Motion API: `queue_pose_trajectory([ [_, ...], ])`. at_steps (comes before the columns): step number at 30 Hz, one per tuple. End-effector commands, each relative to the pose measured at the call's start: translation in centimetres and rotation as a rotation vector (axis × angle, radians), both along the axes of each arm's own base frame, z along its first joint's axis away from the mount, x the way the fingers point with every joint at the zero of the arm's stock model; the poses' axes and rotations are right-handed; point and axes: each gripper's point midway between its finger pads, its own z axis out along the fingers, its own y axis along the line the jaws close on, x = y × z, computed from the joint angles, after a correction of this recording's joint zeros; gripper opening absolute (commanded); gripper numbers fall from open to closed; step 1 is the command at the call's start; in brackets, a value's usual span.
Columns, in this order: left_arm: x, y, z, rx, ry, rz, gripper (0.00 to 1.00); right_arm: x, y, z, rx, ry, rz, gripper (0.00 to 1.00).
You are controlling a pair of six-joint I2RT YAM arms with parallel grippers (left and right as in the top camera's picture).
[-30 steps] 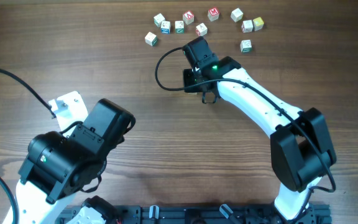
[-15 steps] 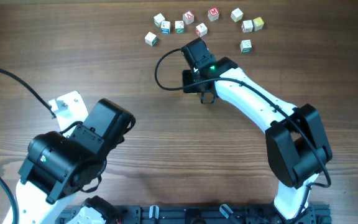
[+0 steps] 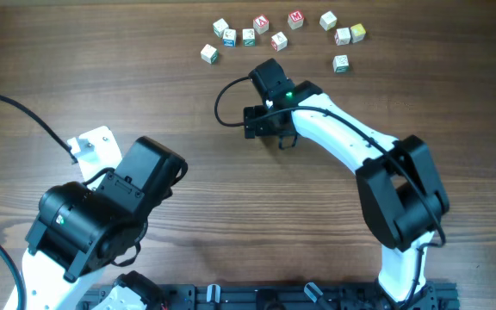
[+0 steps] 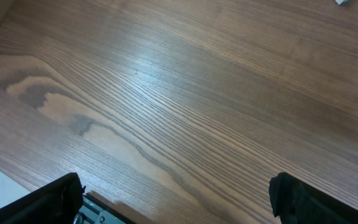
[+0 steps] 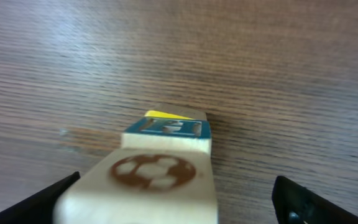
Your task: Form a tower
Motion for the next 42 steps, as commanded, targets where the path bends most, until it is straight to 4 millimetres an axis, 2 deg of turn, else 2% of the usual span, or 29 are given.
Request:
queue_pose_trajectory([
  [1, -0.1, 0.2, 0.0, -0.011, -0.009, 0.019, 1.0, 0.0, 0.3, -1.3, -0.007, 0.022, 0.013, 0.92],
  [4, -0.1, 0.2, 0.0, -0.011, -0.009, 0.019, 1.0, 0.3, 0.5, -1.4, -0.005, 0.01, 0.027, 0.83],
  [7, -0.1, 0.2, 0.0, -0.011, -0.008, 0.019, 1.0, 0.4, 0.8, -1.3, 0.001, 0.002, 0.03, 0.71],
  [10, -0.1, 0.2, 0.0, -0.011, -0.009, 0.019, 1.0, 0.4, 0.9, -1.3, 0.001, 0.001, 0.033, 0.64],
  [12, -0.1, 0.2, 0.0, -0.011, -0.009, 0.019, 1.0, 0.4, 0.9, -1.3, 0.001, 0.001, 0.033, 0.55],
  [17, -0.1, 0.2, 0.0, -0.011, -0.008, 0.019, 1.0, 0.7, 1.2, -1.2, 0.011, -0.015, 0.033, 0.44],
  [26, -0.1, 0.2, 0.0, -0.011, -0.009, 0.019, 1.0, 0.7, 1.2, -1.2, 0.013, -0.014, 0.026, 0.33],
  [31, -0.1, 0.2, 0.0, -0.011, -0.009, 0.019, 1.0, 0.7, 1.2, -1.2, 0.013, -0.014, 0.026, 0.36],
  [34, -0.1, 0.2, 0.0, -0.011, -0.009, 0.019, 1.0, 0.7, 1.2, -1.2, 0.013, -0.015, 0.027, 0.55],
  [37, -0.1, 0.2, 0.0, -0.011, -0.009, 0.019, 1.0, 0.8, 1.2, -1.1, 0.013, -0.017, 0.029, 0.64],
  [41, -0.1, 0.2, 0.0, -0.011, -0.009, 0.019, 1.0, 0.9, 1.5, -0.8, 0.031, -0.014, 0.02, 0.64],
  [42, -0.1, 0.2, 0.0, -0.011, -0.009, 0.019, 1.0, 0.7, 1.5, -0.9, 0.03, -0.008, 0.014, 0.59],
])
